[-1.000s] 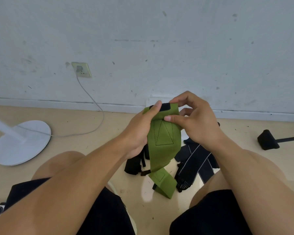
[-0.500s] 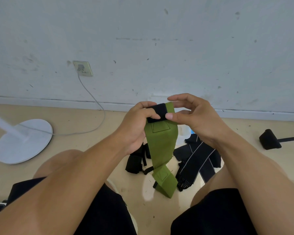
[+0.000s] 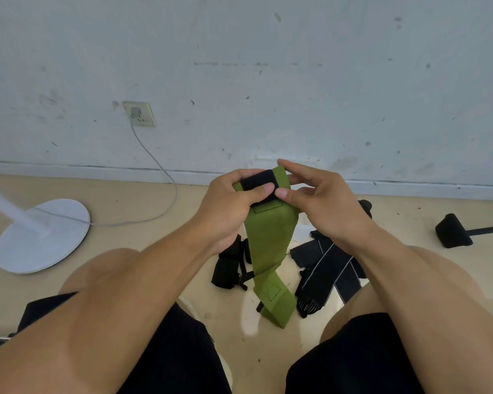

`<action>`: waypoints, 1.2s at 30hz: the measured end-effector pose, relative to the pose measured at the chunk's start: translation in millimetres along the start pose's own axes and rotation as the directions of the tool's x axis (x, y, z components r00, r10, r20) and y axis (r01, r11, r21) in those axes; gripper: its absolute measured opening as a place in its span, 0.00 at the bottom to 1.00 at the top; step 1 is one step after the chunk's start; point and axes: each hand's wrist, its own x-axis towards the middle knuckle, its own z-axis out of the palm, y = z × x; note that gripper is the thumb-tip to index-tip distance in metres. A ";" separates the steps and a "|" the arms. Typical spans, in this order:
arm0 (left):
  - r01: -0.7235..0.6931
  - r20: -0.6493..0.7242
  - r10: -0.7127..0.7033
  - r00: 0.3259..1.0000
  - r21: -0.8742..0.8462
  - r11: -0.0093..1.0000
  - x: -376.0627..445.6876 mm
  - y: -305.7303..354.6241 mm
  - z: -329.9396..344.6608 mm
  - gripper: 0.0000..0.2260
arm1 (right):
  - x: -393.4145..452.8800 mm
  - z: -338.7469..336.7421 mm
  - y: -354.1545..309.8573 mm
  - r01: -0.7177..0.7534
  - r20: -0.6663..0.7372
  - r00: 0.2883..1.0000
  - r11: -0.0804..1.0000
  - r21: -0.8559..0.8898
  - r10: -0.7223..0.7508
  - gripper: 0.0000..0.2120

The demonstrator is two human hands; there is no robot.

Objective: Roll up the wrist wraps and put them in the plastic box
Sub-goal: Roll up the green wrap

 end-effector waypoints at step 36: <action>-0.031 0.126 0.020 0.992 0.083 0.996 1.6 -1.1 3.8 0.18 | 2.5 -16.1 9.9 -0.093 0.090 0.993 0.967 0.237 0.074 0.18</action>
